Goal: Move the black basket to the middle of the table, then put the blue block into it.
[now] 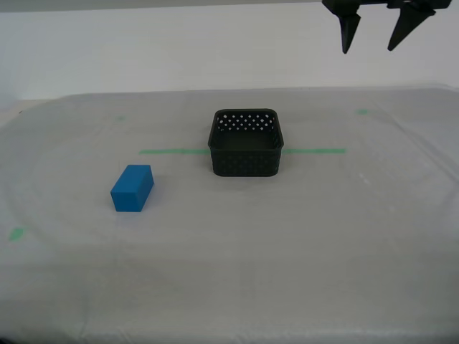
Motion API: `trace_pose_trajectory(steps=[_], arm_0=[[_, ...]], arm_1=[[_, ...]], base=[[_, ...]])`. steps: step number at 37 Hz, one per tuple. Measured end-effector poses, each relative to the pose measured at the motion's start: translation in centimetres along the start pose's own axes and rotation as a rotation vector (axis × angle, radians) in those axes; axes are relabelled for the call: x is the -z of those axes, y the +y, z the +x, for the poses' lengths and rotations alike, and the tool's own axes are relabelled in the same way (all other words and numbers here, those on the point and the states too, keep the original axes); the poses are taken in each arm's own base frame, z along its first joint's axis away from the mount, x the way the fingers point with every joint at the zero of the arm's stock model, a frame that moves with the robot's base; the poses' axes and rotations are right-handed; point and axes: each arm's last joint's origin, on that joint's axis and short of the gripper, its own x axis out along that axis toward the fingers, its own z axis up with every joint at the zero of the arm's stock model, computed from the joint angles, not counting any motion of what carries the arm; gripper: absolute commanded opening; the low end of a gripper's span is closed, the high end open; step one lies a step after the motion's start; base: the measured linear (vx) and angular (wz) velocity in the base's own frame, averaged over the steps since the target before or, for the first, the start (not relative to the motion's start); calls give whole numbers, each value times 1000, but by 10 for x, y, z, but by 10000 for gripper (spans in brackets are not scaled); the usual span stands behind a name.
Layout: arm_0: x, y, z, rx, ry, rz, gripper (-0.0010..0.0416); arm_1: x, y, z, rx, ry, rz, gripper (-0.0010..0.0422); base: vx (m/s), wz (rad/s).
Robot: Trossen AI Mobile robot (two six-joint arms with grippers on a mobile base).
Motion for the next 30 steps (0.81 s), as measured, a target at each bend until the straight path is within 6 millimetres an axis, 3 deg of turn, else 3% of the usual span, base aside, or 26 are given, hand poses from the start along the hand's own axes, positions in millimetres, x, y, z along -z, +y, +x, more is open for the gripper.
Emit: trace_pose_trajectory(steps=[15,30], arm_0=[[55,-65,7,3,-106,118,400],[62,-76,10,24,-112,146,399]], arm_1=[[0,0,0,0,0,0,0],[0,0,0,0,0,0,0]], base=[[0,0],[0,0]])
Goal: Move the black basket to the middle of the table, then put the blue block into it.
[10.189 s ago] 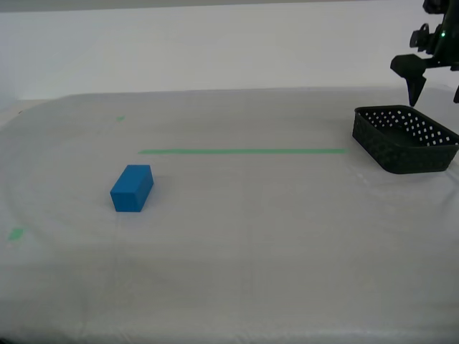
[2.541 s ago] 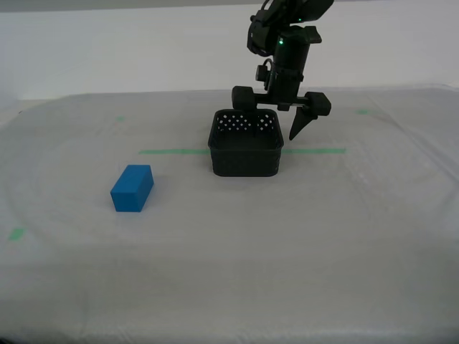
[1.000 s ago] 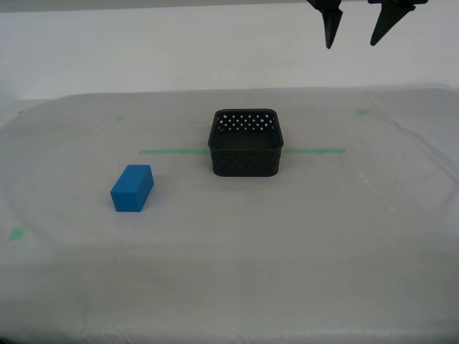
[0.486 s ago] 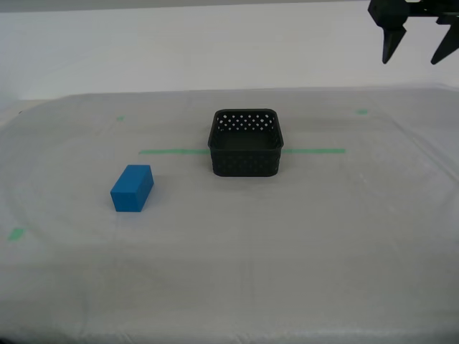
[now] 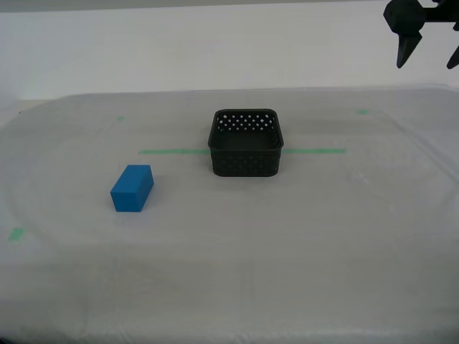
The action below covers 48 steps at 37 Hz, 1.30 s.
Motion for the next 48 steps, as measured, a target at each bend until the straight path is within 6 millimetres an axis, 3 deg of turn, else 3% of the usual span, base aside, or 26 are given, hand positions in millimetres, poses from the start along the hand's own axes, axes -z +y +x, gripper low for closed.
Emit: trace_pose_trajectory(steps=[48], arm_0=[[0,0,0,0,0,1,399]], arm_1=[[0,0,0,0,0,0,0]], base=[[0,0]])
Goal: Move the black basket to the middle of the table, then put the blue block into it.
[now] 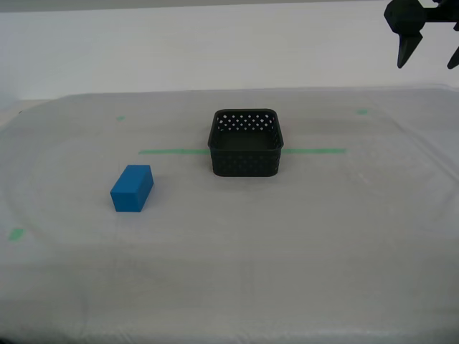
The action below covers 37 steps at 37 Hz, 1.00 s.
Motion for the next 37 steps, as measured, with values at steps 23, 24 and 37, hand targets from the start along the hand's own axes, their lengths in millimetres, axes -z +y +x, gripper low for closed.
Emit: trace_pose_trajectory(steps=[23,24,37], arm_0=[[0,0,0,0,0,0,399],[0,0,0,0,0,1,399],[0,0,0,0,0,0,399]], arm_1=[[0,0,0,0,0,-24,0],[0,0,0,0,0,-24,0],[-1,0,0,0,1,-36,0]], base=[[0,0],[0,0],[0,0]])
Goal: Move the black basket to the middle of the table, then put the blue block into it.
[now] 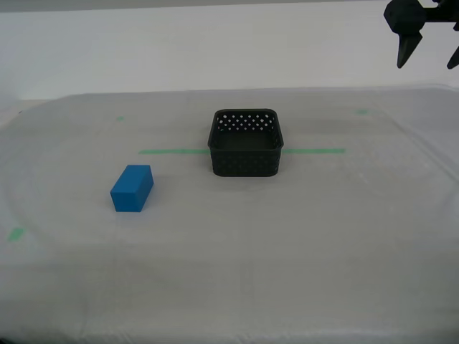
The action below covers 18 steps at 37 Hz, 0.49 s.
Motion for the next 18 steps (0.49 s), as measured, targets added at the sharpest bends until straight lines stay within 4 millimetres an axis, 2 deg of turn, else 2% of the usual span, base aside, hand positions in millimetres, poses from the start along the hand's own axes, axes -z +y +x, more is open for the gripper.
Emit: trace_pose_trajectory(steps=[7,18], arm_0=[[0,0,0,0,0,0,399],[0,0,0,0,0,0,398]], arm_1=[[2,0,1,-1,49,4,17],[2,-1,3,6,162,7,116]], base=[[0,0],[0,0]])
